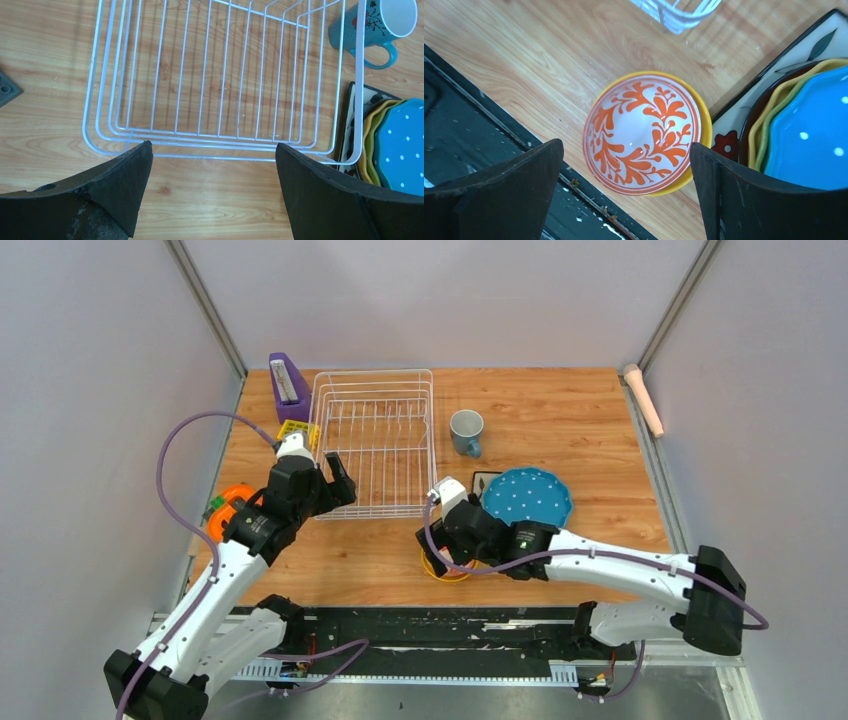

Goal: Unload the mixed dishes from the dish rack
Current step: Adjust the bowl at the center of the board.

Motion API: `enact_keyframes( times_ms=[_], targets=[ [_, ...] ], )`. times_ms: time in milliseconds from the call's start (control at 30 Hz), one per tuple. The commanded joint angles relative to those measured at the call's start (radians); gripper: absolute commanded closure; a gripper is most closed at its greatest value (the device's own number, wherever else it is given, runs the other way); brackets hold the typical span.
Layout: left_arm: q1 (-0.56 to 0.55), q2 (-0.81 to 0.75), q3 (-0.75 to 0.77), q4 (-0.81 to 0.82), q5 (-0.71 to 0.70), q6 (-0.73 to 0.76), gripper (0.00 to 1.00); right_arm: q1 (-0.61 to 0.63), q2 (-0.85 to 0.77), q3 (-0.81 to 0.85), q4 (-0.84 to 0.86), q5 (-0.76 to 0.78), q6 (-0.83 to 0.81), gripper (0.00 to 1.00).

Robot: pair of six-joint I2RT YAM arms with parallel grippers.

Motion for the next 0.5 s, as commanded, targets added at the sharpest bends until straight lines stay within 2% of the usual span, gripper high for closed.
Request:
enact_keyframes(
  times_ms=[0,200,467],
  targets=[
    [-0.003,0.004,0.0,0.031,0.01,0.013,0.0,-0.001,0.092,0.018,0.005,-0.02,0.01,0.0],
    [-0.003,0.0,-0.003,0.029,0.008,0.016,0.0,-0.002,0.182,0.057,0.006,-0.072,0.001,0.0],
    [-0.003,0.004,-0.004,0.031,0.007,0.015,0.0,-0.002,0.23,0.075,0.001,0.004,0.024,0.02]
  ],
)
